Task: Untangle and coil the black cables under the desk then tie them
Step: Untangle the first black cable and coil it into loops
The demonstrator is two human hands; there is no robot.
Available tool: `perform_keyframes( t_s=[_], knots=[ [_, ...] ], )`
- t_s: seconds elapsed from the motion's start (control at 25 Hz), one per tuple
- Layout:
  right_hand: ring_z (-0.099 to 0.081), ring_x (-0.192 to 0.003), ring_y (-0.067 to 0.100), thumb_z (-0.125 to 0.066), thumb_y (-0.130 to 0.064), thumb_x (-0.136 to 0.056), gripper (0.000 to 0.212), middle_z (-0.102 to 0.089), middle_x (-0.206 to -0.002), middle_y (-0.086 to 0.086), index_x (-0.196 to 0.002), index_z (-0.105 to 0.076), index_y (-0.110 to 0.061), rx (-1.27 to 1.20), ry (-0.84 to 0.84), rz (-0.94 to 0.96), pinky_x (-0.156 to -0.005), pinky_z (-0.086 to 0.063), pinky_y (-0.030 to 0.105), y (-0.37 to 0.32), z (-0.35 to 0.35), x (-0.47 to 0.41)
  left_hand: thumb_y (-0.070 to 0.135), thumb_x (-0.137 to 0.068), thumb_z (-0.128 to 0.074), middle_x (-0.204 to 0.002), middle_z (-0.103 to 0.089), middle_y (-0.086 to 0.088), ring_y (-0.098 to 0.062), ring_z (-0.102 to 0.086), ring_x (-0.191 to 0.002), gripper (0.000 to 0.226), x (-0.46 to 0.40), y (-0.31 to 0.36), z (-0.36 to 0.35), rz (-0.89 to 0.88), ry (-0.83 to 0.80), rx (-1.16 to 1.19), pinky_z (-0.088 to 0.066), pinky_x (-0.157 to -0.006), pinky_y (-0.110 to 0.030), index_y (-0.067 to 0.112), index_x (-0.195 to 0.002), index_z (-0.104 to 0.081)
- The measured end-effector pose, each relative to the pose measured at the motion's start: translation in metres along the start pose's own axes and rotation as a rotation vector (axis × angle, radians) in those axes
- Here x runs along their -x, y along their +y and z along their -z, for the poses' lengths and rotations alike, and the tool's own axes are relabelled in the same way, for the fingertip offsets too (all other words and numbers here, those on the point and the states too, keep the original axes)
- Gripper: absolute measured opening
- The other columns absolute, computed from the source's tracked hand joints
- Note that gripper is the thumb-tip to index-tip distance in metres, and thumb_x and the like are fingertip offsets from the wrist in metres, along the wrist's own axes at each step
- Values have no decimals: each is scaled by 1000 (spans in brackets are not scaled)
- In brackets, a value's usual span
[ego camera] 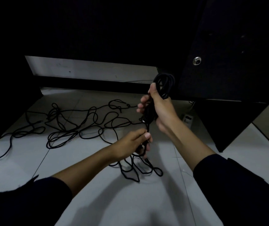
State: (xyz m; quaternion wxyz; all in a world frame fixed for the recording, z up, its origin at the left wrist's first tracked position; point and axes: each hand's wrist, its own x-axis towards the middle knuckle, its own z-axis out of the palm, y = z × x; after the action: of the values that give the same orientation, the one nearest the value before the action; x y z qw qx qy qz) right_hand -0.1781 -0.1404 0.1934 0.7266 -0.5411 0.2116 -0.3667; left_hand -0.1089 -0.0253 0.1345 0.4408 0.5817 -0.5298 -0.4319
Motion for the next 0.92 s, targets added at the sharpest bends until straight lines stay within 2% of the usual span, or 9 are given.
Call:
perform_keyframes(
  t_s=[0.08,0.2,0.28,0.4,0.48,0.56,0.64,0.8,0.92],
  knots=[
    [-55,-48,13,-55,-44,-93,29,-56,-57,-2,-85,-53,-15,-43,-9,-39,-57,-56,37,-1,0,1,23,-104,-36,-86,-60,-16,-30,-60,-71,30,-2,-6,1,34,-32,-64,-51,-68,-34,-3,-99,-50],
    [-35,-37,7,-56,-46,-93,31,-40,-49,-6,-79,-50,-19,-68,-52,-82,-41,-39,24,-4,3,2,25,-104,-38,-80,-61,-13,-29,-59,-69,29,0,-17,6,113,-70,-209,-53,-70,-43,1,-94,-51],
    [-29,-34,6,-57,-46,-92,32,-35,-46,-8,-80,-50,-18,20,-95,-104,-38,-31,20,-6,4,1,26,-102,-41,-76,-58,-9,-22,-56,-67,27,1,-19,17,123,-18,-334,-50,-64,-35,7,-91,-56],
    [-27,-31,6,-59,-45,-92,32,-36,-45,-8,-82,-49,-16,190,-108,-126,-36,-26,17,-5,10,2,27,-100,-46,-76,-55,5,-4,-48,-65,23,1,-9,44,70,93,-409,-40,-58,-11,12,-95,-64],
    [-27,-31,7,-60,-44,-91,32,-38,-44,-8,-83,-49,-16,291,-92,-116,-36,-26,17,-3,14,3,26,-99,-49,-65,-53,16,2,-43,-56,22,1,2,59,64,167,-280,-37,-51,-8,15,-99,-67],
    [-28,-32,7,-60,-45,-91,30,-40,-45,-8,-83,-52,-17,351,-75,-107,-37,-26,18,-1,16,4,23,-99,-49,-58,-56,23,6,-47,-53,21,1,13,65,22,190,-200,-37,-51,-5,13,-102,-68],
    [-30,-33,7,-60,-45,-91,28,-42,-47,-8,-81,-54,-19,376,-78,-111,-37,-26,18,1,16,4,19,-99,-50,-64,-62,27,11,-55,-59,20,0,23,66,-50,175,-289,-39,-56,-3,10,-103,-68],
    [-44,-39,6,-59,-46,-91,29,-52,-56,-9,-82,-55,-18,463,-100,-103,-38,-35,20,4,12,4,28,-93,-59,-92,-71,5,-2,-62,-81,19,-7,35,66,-93,303,-630,-47,-70,-22,20,-104,-73],
    [-54,-46,4,-59,-44,-91,24,-61,-70,-5,-85,-60,-20,542,-89,-84,-44,-45,21,8,11,1,28,-92,-62,-93,-73,-5,-16,-65,-83,20,-10,41,60,-137,396,-781,-51,-74,-32,18,-105,-74]
  ],
)
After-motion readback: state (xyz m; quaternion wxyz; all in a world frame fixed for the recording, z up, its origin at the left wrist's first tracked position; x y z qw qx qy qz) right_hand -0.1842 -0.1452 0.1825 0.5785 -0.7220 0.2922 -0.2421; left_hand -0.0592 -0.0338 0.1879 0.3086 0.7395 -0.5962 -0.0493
